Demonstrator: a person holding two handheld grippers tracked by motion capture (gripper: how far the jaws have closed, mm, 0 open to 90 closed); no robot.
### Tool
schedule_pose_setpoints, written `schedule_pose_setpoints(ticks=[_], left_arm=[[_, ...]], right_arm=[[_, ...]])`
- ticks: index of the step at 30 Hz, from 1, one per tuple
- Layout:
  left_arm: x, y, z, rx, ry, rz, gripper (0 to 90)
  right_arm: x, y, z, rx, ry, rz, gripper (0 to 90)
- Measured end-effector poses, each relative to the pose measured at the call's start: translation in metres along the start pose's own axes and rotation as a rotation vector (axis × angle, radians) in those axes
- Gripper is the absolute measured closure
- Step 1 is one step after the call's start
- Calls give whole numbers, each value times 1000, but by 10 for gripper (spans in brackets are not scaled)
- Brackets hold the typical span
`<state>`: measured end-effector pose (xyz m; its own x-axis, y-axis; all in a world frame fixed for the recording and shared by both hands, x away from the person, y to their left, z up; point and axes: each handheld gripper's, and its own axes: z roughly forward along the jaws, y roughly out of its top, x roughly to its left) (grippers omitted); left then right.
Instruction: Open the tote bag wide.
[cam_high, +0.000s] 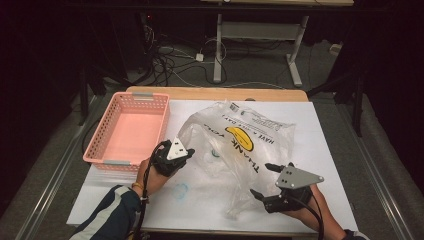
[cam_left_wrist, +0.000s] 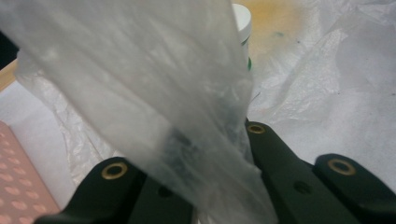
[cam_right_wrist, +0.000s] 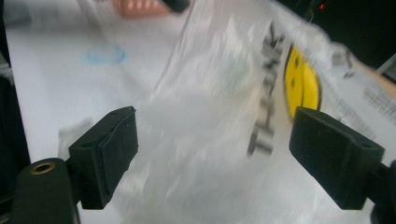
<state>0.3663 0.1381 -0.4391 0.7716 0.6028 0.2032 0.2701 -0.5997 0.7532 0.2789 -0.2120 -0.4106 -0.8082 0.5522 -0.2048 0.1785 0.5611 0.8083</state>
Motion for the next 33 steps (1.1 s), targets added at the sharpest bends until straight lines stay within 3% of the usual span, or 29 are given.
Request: schedule_pose_setpoints(ticks=[3,9,13,15,19,21,30,31,33], left_arm=[[1,-1,-1,-6,4,-6,874],[5,-1,-6,-23,14,-13,874],[8,0,-13,-44,25,-22,874],[10,0,-16,-54,24,-25,874],[10,1,-21,-67,27,-21,874],[9,3,-23,-74,30,-18,874],[10,6,-32,-101,48,-7,874],[10,6,-32,-100,51,-7,874],[11,5,-32,-95,50,-9,874]], right_arm=[[2,-17,5,37,56,14,156],[3,-33,21,128,61,-46,233],[2,-37,31,164,71,-76,444],[3,-37,35,180,76,-91,643],[4,-36,38,194,81,-117,844],[3,-34,37,192,76,-110,900],[-8,-20,10,22,9,-42,900],[-9,-19,8,21,16,-40,870],[-8,-20,7,23,30,-40,681]])
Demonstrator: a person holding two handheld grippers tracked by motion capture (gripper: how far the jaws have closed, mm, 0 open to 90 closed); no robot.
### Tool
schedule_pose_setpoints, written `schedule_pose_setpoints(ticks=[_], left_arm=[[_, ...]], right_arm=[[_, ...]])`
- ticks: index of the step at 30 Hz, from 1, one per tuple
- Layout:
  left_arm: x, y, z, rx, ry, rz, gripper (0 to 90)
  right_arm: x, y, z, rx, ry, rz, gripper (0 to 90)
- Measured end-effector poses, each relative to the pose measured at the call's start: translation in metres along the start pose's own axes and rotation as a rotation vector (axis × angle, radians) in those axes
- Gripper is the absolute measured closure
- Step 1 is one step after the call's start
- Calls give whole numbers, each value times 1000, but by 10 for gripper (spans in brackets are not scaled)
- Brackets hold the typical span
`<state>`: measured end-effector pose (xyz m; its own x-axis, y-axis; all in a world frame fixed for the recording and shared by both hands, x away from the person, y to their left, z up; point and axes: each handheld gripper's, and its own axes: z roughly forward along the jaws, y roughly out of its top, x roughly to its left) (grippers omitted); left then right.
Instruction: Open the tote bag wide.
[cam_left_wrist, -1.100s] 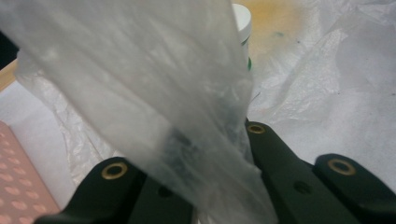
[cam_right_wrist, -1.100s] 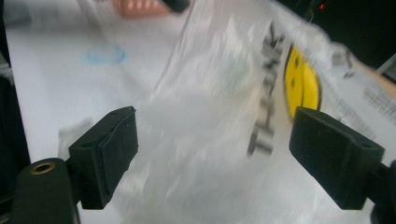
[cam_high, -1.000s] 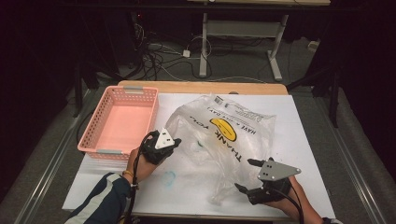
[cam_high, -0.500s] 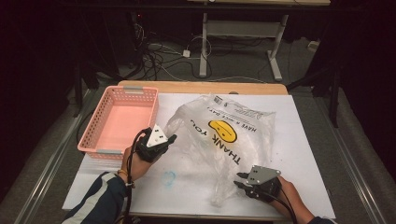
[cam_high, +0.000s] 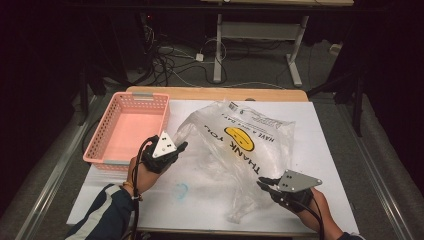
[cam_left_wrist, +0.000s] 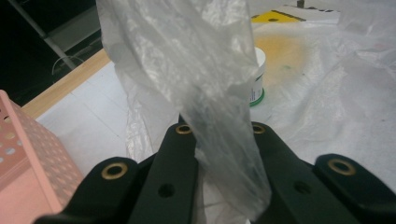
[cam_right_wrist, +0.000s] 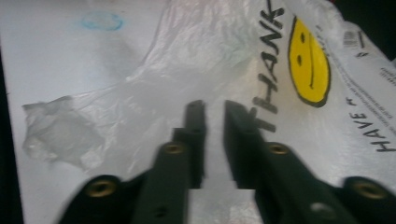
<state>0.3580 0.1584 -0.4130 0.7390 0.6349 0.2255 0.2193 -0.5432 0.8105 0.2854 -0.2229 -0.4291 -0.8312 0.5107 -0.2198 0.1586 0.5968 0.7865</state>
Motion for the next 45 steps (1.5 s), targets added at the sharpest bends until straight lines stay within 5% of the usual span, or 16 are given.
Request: schedule_pose_setpoints(ticks=[2,4,8,13,15,18,24,34,45], left_arm=[[0,-1,0,3,1,-1,874],[0,-1,0,4,2,-1,874],[0,-2,0,7,2,0,874],[0,-2,1,10,1,3,873],[0,-3,2,12,0,4,874],[-1,-2,3,15,-5,8,873],[2,-2,-1,8,-1,0,874],[7,6,-10,-16,10,11,874],[17,11,-30,-49,34,2,874]], right_arm=[[5,-1,2,17,27,13,473],[11,-3,3,16,40,5,366],[21,-1,5,33,128,-24,258],[31,-1,13,63,169,-57,227],[31,-4,22,99,152,-64,302],[27,-9,32,149,111,-82,566],[19,-5,32,128,80,-60,887],[6,19,2,-61,-8,-43,900],[-14,48,-21,-181,-109,-55,900]])
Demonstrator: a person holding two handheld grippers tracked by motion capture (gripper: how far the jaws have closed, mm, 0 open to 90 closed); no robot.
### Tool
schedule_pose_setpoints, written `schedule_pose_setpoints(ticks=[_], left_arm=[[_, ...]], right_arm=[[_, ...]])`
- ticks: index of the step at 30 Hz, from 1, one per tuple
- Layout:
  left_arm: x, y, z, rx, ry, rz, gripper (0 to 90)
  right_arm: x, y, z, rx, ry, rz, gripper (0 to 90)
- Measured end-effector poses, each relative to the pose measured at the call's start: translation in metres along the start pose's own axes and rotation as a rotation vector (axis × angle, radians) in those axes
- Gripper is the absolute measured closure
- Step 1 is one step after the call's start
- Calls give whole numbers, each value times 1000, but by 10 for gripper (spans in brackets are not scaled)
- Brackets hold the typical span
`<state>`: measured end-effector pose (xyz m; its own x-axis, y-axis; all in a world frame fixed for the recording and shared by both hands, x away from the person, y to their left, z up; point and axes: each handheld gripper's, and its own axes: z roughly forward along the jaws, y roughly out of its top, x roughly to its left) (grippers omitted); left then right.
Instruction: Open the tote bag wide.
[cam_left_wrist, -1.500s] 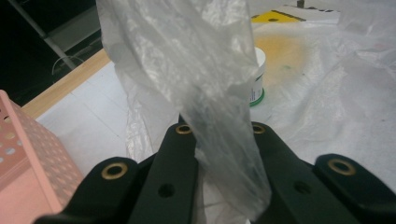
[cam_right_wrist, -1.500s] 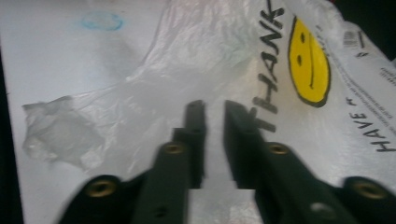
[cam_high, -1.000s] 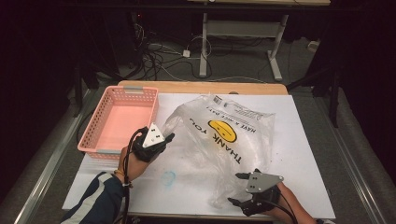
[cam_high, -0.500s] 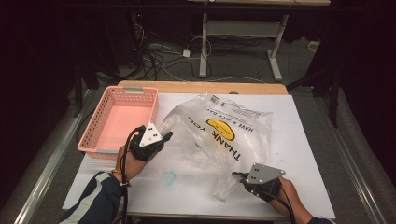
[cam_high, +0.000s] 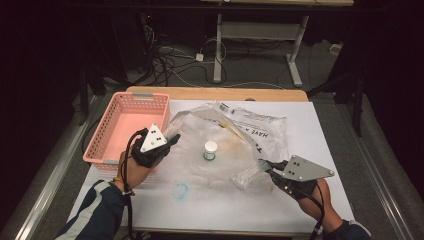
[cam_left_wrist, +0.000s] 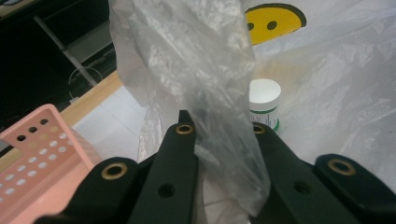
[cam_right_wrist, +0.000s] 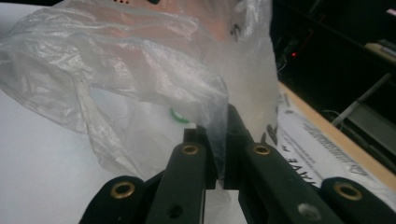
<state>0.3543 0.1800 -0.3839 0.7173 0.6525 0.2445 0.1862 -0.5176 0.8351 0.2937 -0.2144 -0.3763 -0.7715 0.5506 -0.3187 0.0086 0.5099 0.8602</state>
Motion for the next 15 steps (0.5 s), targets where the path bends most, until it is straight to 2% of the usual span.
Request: schedule_pose_setpoints(ticks=[8,15], left_arm=[[6,-3,-9,-22,-11,-14,874],[4,-3,-13,-32,-11,-8,874]], right_arm=[[-9,10,0,-23,-35,4,900],[-13,13,2,-35,-52,6,900]])
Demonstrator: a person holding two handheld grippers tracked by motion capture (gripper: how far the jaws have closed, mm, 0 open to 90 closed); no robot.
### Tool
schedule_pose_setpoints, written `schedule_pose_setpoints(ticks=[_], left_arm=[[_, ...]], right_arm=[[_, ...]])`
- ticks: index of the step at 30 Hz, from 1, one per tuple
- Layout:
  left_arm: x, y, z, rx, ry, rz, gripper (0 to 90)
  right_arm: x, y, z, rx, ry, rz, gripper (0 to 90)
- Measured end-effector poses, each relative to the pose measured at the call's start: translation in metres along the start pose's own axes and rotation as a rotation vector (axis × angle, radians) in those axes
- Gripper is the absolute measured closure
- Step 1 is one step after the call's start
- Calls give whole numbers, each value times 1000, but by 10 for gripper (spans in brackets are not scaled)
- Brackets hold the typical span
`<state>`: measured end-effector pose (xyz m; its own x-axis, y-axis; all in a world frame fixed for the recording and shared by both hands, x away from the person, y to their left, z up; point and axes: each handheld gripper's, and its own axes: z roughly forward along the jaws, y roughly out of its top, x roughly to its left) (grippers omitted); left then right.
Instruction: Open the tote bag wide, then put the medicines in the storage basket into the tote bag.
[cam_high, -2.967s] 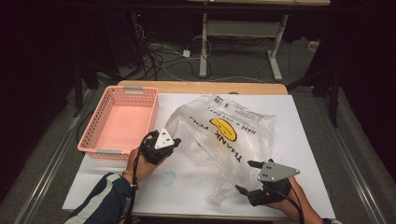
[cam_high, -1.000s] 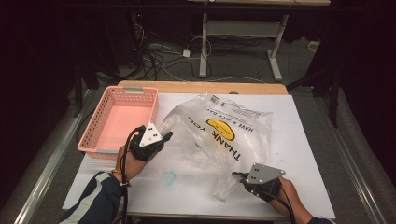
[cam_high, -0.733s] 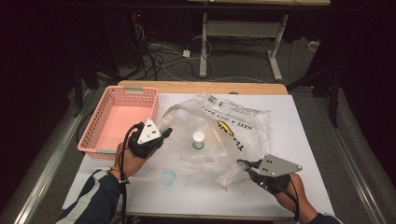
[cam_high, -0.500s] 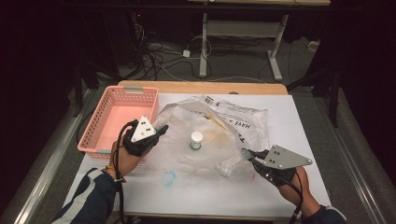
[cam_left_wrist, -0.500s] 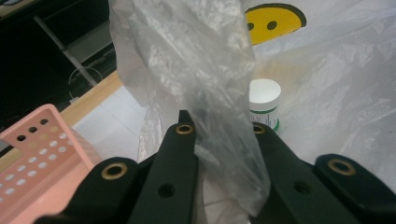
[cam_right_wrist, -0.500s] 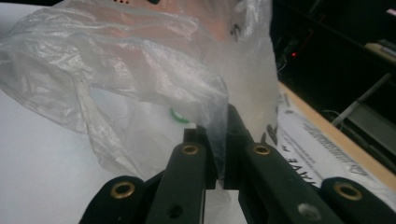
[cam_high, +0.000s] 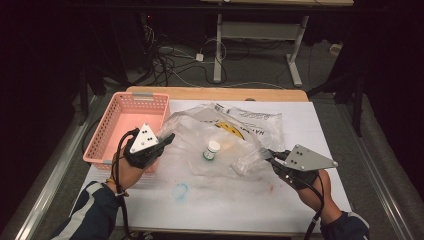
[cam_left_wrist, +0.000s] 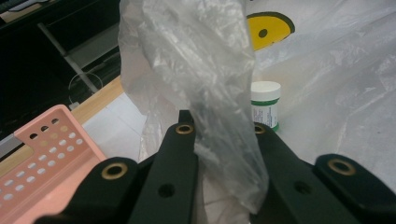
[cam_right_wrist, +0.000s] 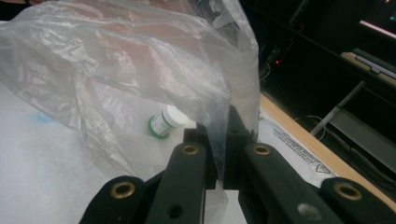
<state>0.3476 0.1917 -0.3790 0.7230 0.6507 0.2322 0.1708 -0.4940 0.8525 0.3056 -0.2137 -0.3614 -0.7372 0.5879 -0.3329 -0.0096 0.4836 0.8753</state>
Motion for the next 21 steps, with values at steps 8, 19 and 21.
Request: schedule_pose_setpoints(ticks=[8,19,21], left_arm=[[2,2,-18,-21,27,0,874],[1,14,-8,-56,20,13,874],[1,18,1,-63,10,8,874]], right_arm=[[-1,16,-8,-44,-19,-18,900],[-7,26,-3,-73,-59,-25,900],[-11,26,2,-77,-62,-13,900]])
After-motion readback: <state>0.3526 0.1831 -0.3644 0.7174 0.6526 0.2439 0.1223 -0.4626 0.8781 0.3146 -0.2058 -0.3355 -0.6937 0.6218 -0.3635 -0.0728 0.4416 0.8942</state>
